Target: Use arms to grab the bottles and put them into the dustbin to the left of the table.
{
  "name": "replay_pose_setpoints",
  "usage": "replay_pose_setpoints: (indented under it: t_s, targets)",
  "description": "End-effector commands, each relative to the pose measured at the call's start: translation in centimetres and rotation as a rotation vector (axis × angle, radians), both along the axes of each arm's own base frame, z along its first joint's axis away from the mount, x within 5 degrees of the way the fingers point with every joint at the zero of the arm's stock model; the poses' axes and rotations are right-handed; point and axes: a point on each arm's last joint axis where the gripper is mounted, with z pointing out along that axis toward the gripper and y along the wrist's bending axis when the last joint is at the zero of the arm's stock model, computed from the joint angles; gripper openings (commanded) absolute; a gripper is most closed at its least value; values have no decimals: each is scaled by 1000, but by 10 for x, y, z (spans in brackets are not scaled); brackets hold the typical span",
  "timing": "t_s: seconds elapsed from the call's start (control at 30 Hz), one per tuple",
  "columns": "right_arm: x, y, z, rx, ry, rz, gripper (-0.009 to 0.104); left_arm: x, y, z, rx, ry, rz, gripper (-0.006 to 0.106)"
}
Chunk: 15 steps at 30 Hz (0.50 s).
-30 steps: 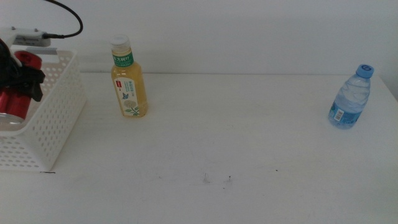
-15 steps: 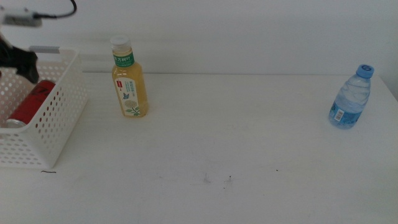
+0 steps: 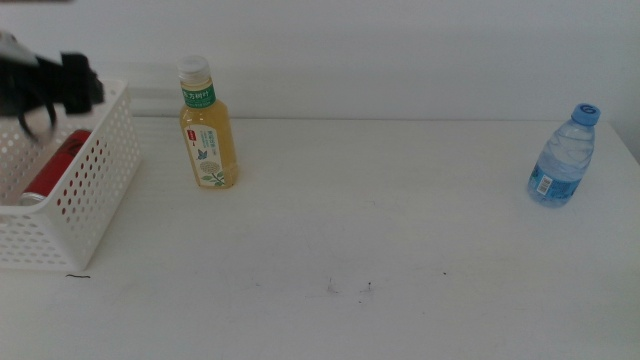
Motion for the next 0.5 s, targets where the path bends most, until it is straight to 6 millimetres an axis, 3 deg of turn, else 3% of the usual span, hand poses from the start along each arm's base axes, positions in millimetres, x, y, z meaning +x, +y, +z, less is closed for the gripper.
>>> replay_pose_setpoints:
  t_s: [0.0, 0.1, 0.27, 0.37, 0.47]
  targets:
    - [0, -1, 0, -17, -13, -8, 92, -24, -13, -5, -5, -166, -4, 94]
    - [0, -1, 0, -17, -13, -8, 92, -56, -24, -25, -12, -338, -21, 94]
    - [0, -1, 0, -17, -13, -8, 92, -93, -29, -82, 2, -540, -16, 94]
    - [0, -1, 0, -17, -13, -8, 92, -110, -29, -110, 0, -570, -15, 94]
    - [0, -1, 0, -17, -13, -8, 92, -117, -30, -125, -8, -554, -15, 94]
